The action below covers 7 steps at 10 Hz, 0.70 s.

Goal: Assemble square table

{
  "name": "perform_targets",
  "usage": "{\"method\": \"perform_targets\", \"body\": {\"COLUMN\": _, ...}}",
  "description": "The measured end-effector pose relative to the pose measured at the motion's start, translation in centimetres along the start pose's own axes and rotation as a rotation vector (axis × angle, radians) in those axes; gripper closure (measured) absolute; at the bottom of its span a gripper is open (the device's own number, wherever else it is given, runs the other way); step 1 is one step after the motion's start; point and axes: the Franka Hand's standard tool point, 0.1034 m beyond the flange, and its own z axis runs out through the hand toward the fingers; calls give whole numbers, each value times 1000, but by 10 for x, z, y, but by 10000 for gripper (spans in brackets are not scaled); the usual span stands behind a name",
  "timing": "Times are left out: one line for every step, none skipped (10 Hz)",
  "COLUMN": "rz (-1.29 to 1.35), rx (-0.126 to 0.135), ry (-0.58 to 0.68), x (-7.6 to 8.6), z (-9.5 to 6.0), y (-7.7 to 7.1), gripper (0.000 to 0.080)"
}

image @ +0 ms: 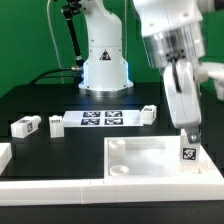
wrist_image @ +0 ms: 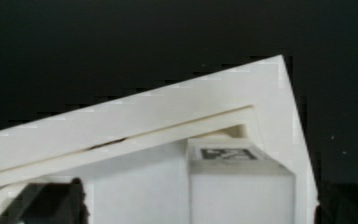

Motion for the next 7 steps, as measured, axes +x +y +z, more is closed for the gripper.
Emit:
{"method": "perform_targets", "body": {"rz": 1, "rx": -2, "ry": 2, "x": 1, "z": 2, "y": 1, "gripper": 150}}
{"method": "perform_targets", "body": {"rz": 1, "rx": -5, "ry": 3, "x": 1, "z": 4, "y": 1, "gripper": 150}}
{"method": "perform_targets", "body": {"rz": 0, "rx": -5, "ry": 3, "x": 1, "z": 4, "y": 1, "gripper": 150}}
{"method": "perform_targets", "body": {"rz": 0, "rx": -5, "ry": 3, "x": 1, "z": 5, "y": 1, "gripper": 150}}
{"method": "perform_targets", "body": {"rz": 0, "rx": -5, "ry": 3, "x": 1, "z": 5, "y": 1, "gripper": 150}}
{"method": "perform_targets", "body": {"rz": -4, "rx": -4, "ry": 2, "x": 0, "z": 4, "y": 1, "gripper": 150}}
{"method": "perform_targets", "body": {"rz": -17, "rx": 1, "ry": 0, "x": -2, "z": 0, "y": 2, "gripper": 150}}
